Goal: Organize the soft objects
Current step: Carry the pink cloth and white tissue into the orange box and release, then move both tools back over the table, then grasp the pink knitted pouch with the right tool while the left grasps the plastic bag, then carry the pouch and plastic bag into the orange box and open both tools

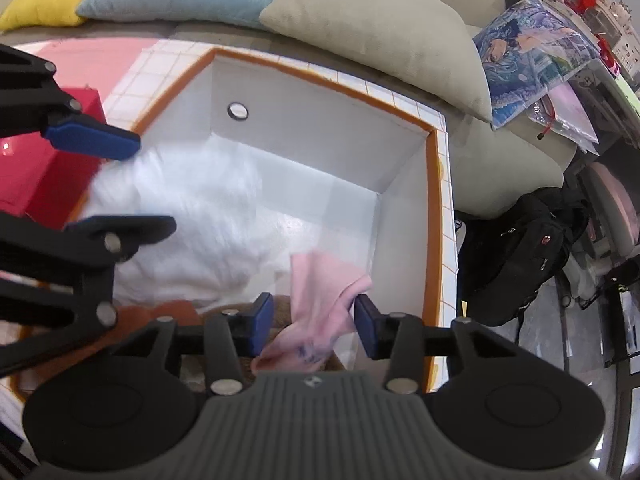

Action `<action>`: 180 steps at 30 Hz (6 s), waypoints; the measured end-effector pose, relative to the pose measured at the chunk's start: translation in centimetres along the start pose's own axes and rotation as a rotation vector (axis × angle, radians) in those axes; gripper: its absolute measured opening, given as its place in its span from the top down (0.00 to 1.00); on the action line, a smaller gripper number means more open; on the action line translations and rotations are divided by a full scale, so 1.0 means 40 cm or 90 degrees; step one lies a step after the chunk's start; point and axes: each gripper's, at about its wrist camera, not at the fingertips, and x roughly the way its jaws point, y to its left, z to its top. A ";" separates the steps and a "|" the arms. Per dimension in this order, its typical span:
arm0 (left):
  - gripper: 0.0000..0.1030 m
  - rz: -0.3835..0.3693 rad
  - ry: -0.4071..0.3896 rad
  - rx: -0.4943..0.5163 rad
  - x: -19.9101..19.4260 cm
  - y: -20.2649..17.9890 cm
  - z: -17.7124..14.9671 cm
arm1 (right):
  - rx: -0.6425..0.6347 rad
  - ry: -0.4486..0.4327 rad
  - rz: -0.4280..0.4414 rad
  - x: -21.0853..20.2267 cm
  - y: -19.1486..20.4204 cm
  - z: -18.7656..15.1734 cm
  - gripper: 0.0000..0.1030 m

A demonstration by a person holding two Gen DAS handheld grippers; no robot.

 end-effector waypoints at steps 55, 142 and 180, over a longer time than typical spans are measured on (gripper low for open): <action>0.26 0.188 -0.023 -0.413 -0.387 0.406 -0.678 | 0.034 -0.123 0.130 -0.198 0.732 -0.048 0.25; 1.00 0.054 -0.023 -0.474 -0.431 0.391 -0.624 | -0.043 -0.195 0.232 -0.275 0.668 -0.065 0.70; 1.00 -0.131 -0.143 -0.212 -0.165 0.149 0.022 | 0.031 -0.152 0.004 -0.148 0.032 0.038 0.69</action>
